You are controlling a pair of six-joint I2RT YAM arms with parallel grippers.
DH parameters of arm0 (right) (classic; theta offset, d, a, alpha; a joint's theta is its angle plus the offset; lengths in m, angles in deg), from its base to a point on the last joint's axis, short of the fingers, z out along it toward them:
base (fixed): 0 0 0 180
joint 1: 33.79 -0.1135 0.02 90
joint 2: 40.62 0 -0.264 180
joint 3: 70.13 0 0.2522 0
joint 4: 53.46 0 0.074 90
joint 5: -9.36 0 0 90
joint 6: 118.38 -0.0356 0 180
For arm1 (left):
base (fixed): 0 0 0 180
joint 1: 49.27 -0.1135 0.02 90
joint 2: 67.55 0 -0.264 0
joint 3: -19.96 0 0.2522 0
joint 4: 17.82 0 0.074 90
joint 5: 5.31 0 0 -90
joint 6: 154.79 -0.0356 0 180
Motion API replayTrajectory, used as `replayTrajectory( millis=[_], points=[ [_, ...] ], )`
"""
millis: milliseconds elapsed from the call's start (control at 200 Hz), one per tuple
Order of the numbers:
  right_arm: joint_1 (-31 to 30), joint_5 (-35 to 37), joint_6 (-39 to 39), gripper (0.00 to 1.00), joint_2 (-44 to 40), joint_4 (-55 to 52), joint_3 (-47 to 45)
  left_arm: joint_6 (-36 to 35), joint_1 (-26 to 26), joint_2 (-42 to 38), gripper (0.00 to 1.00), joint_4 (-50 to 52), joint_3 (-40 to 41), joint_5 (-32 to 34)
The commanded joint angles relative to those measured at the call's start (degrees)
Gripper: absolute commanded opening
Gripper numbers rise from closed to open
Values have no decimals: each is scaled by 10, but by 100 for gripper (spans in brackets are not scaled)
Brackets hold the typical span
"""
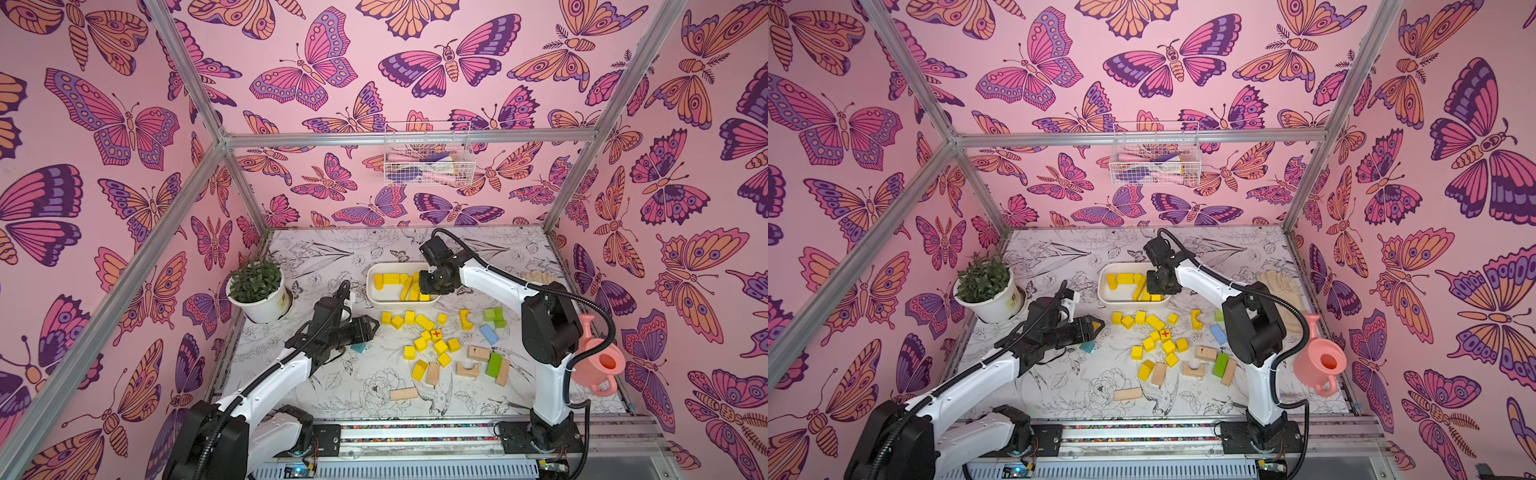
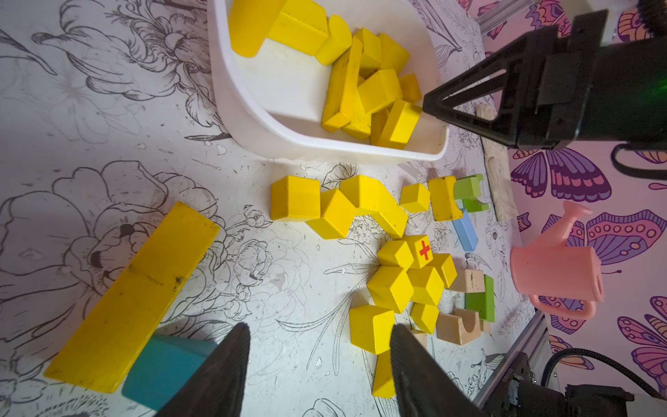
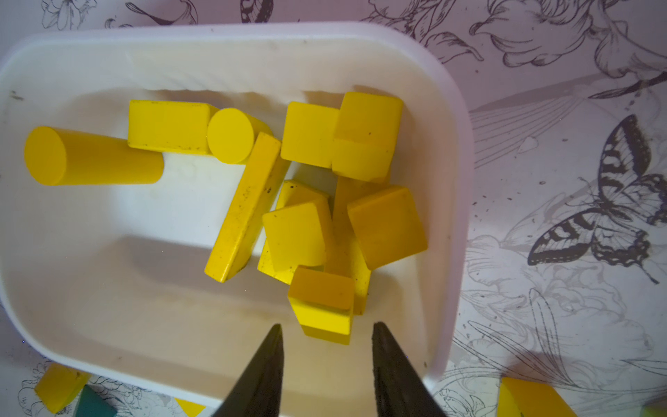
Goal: Pick out the yellow building blocks
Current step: Place the building block in the storage box.
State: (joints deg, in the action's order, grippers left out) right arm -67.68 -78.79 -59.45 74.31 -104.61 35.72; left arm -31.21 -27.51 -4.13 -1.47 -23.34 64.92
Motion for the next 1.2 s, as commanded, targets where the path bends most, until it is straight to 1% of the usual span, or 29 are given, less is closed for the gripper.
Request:
replayTrajectory(
  millis=[0, 135, 341, 491, 801, 1012, 1197],
  points=[
    [-5, 7, 2, 42, -2, -16, 15, 2, -4, -8, 63, -7, 10, -7],
    [-5, -13, 2, 42, 11, -12, 21, 2, -4, -8, 62, -7, 11, -7],
    [-5, -24, -4, 42, 26, -8, 23, 2, -4, -9, 62, -7, 11, -7],
    [-5, -48, -5, 42, 39, -5, 30, 2, -4, -8, 62, -7, 10, -7],
    [-16, -83, 0, 42, 29, 19, 20, 2, -4, -8, 63, -7, 11, -7],
    [-26, -91, -2, 42, 17, 31, 9, 3, -4, -9, 62, -7, 11, -8],
    [-26, -69, 2, 41, -3, 26, 1, 3, -5, -9, 63, -7, 12, -7]
  ],
)
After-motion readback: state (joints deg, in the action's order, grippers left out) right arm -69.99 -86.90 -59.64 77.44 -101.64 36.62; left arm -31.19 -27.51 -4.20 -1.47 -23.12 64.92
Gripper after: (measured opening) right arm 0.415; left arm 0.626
